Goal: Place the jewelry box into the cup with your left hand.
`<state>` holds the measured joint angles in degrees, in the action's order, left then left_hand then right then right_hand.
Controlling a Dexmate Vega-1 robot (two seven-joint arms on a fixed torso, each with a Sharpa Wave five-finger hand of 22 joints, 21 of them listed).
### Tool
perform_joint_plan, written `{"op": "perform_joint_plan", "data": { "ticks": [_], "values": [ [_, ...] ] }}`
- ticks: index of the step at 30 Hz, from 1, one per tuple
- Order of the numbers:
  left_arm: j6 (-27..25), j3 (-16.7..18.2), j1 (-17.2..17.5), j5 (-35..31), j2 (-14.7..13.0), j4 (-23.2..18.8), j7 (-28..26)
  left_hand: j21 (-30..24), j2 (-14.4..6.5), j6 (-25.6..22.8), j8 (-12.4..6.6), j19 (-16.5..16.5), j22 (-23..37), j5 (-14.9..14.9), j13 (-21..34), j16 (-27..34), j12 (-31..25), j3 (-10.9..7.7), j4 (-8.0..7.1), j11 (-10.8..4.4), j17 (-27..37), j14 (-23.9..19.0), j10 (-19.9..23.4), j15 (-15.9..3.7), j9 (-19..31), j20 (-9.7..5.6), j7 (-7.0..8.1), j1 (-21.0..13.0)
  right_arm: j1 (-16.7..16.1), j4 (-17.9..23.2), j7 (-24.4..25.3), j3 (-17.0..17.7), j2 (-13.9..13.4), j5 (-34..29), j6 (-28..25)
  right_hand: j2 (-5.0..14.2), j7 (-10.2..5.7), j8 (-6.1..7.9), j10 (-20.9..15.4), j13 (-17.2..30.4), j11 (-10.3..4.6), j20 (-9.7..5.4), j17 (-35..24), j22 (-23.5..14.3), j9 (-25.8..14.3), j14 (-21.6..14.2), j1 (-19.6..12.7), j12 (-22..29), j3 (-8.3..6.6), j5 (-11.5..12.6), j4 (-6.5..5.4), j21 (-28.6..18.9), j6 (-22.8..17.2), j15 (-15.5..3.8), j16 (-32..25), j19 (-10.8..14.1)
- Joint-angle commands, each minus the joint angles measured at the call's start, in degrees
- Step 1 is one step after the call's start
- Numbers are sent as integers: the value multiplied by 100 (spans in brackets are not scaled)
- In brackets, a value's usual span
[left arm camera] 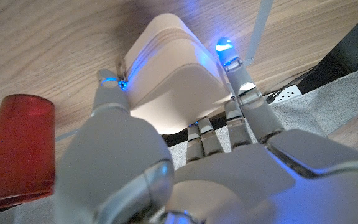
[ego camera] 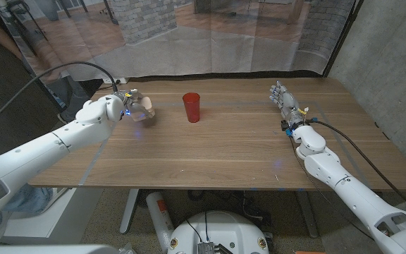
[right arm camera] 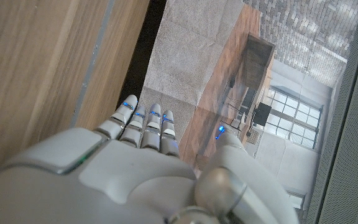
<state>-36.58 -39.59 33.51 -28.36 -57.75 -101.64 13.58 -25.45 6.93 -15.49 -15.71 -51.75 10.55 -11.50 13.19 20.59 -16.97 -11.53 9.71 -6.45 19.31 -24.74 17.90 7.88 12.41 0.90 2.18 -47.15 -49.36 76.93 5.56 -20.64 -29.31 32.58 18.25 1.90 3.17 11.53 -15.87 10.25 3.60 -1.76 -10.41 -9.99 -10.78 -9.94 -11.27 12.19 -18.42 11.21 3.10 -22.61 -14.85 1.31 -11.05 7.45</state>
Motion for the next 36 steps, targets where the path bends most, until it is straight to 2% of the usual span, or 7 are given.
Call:
{"op": "perform_joint_plan", "data": {
  "ticks": [1,18,36],
  "values": [
    [-90,252,203,36,-191,-408,-112,5,-1041,-154,-42,-19,6,30,10,6,14,-260,-266,-21,37,-1118,59,-1301,13,7,79,-964,-13,24,-6,24,-23,11,7,41,22,-15,-40,24,-15,-15,-15,-28,-20,-22,1,-3,3,6,37,32,-46,-5,1,68],
    [151,454,275,7,-272,-693,-275,-2,-1066,-210,-47,-61,6,58,19,15,0,-283,-265,-97,95,-1226,148,-1343,18,-44,71,-994,-143,138,23,107,-94,48,49,50,25,-13,-48,24,-16,-14,-10,-29,-19,-30,-23,-3,-4,8,59,61,-61,-6,5,84],
    [370,603,324,-190,-264,-985,-330,9,-1058,-245,-42,-56,7,74,22,-11,13,-295,-256,-97,144,-1282,184,-1390,22,-99,87,-1021,-248,234,95,149,-118,35,84,53,26,-13,-49,24,-14,-12,-10,-30,-19,-34,-25,-6,0,6,69,90,-68,-6,8,96]
  ]
}}
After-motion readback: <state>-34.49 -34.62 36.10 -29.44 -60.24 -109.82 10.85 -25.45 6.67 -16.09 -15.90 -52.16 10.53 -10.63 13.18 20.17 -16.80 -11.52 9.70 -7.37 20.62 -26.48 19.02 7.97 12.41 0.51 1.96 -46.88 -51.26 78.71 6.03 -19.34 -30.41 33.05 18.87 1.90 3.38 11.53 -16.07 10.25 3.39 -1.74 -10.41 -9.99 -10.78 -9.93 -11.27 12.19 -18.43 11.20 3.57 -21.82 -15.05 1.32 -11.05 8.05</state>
